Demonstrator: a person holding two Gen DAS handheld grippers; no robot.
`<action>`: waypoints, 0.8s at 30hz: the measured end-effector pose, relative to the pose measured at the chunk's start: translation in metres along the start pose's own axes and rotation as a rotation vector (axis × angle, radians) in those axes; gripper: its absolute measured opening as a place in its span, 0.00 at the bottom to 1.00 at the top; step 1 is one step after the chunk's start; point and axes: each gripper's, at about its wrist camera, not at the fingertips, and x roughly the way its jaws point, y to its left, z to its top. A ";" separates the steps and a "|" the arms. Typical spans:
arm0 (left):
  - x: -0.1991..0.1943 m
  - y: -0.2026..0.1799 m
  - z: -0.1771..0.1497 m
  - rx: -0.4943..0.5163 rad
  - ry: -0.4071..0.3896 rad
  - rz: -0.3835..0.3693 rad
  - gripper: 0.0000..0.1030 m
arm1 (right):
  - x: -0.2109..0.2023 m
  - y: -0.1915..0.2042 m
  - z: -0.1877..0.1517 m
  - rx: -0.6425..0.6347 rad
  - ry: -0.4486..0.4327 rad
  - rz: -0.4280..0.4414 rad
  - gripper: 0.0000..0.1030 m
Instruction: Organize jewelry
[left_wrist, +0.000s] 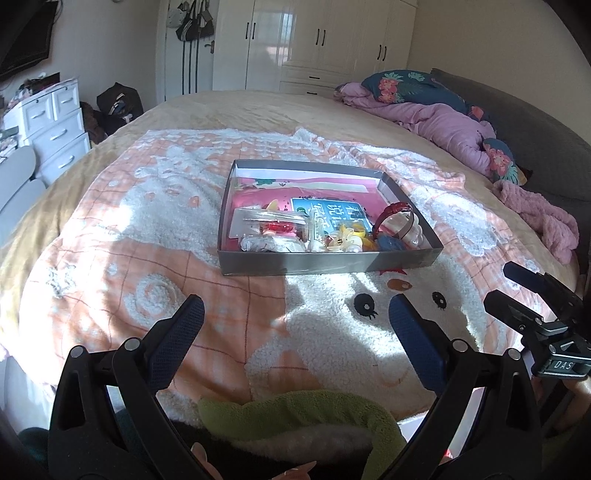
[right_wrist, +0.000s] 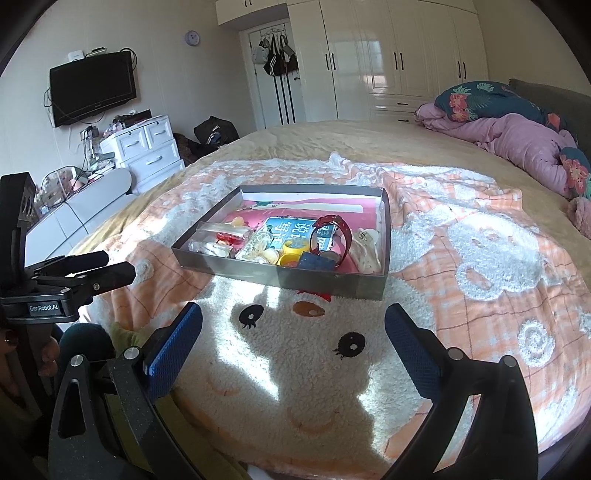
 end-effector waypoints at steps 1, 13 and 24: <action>-0.001 0.000 0.001 0.000 0.000 -0.002 0.91 | 0.000 0.000 0.000 0.000 0.001 0.001 0.96; -0.003 0.000 0.002 0.000 0.000 -0.003 0.91 | -0.001 0.002 0.001 -0.003 -0.002 0.009 0.96; -0.004 -0.001 0.003 0.008 0.007 0.007 0.91 | -0.001 0.002 0.001 -0.003 -0.002 0.008 0.96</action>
